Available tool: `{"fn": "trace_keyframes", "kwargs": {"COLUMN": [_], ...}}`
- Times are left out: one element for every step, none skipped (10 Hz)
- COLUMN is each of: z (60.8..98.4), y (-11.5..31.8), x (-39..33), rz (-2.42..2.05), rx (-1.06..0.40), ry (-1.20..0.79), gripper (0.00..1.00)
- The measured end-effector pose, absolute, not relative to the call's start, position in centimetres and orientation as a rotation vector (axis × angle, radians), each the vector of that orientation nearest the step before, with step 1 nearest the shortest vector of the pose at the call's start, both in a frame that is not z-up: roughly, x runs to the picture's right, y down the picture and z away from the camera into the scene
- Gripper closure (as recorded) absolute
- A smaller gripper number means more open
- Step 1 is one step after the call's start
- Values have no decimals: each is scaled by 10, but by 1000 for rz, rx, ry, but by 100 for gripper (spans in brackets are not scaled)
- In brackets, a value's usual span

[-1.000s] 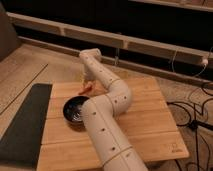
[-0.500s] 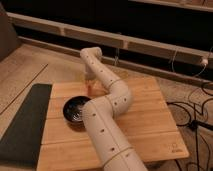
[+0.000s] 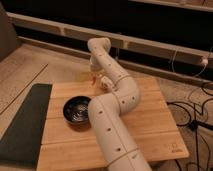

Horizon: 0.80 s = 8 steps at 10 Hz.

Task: Place the pepper on the white sponge

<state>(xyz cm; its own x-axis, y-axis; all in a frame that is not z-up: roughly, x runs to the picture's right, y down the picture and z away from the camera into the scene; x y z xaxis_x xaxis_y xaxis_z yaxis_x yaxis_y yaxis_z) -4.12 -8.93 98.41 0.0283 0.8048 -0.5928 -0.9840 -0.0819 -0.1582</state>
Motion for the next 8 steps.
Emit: {"fn": "trace_keyframes", "kwargs": {"z": [979, 974, 966, 966, 966, 966, 966, 966], "y": [-91, -91, -93, -92, -93, -92, -92, -93], "x": [-25, -17, -10, -10, -13, -14, -13, -12], "rz": [1565, 1577, 1585, 1584, 1581, 1580, 1579, 1553], "rx": [-644, -651, -662, -663, -664, -664, -661, -637], "ry": [373, 383, 391, 394, 392, 393, 394, 414], "gripper": [100, 100, 100, 100, 100, 100, 100, 100]}}
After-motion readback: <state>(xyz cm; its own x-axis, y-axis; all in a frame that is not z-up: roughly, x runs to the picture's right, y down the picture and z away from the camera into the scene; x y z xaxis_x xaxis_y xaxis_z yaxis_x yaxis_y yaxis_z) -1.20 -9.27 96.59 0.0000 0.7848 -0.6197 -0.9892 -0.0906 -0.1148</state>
